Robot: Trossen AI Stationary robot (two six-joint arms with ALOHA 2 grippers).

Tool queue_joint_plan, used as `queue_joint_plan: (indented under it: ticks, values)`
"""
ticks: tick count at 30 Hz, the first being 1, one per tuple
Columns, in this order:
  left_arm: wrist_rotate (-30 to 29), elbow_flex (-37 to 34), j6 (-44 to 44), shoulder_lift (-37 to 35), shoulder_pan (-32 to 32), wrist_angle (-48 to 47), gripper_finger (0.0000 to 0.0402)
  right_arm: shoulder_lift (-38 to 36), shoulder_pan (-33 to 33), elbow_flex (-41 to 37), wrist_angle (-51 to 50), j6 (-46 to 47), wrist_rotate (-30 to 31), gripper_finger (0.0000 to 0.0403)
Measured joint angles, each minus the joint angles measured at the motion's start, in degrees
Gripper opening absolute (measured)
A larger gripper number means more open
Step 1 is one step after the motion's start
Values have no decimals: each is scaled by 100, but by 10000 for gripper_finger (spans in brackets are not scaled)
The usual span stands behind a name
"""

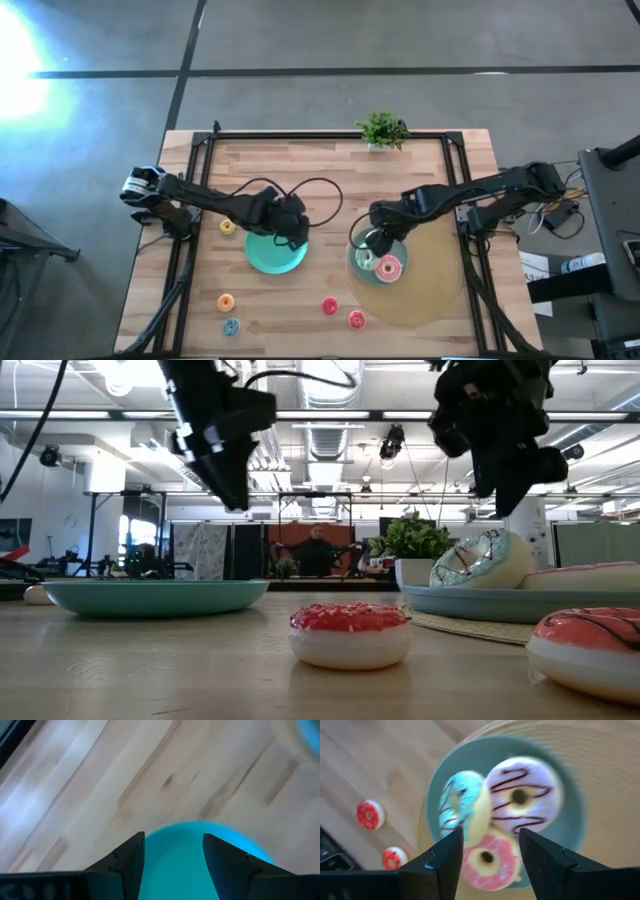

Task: Pick & Place donuts
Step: Put the small yellow donut on the light blue plate

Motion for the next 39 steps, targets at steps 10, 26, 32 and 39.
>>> queue_joint_plan:
  ticks: [10,26,32,39]
  values:
    - [610,-930,-954,-813,1128,-1348,174,-743,-1,-26,-631,-103,891,185]
    - [2341,-3386,-1517,-2778,2121,-1396,174,-531,6,-46,-302,-787,932,185]
    - [2310,-3696,-1525,-2700,2121,-1059,174,-431,-43,-48,-54,-952,947,185]
    - [2618,-3960,-1615,-2696,2127,-746,171,-461,-81,-48,12,-955,1041,185]
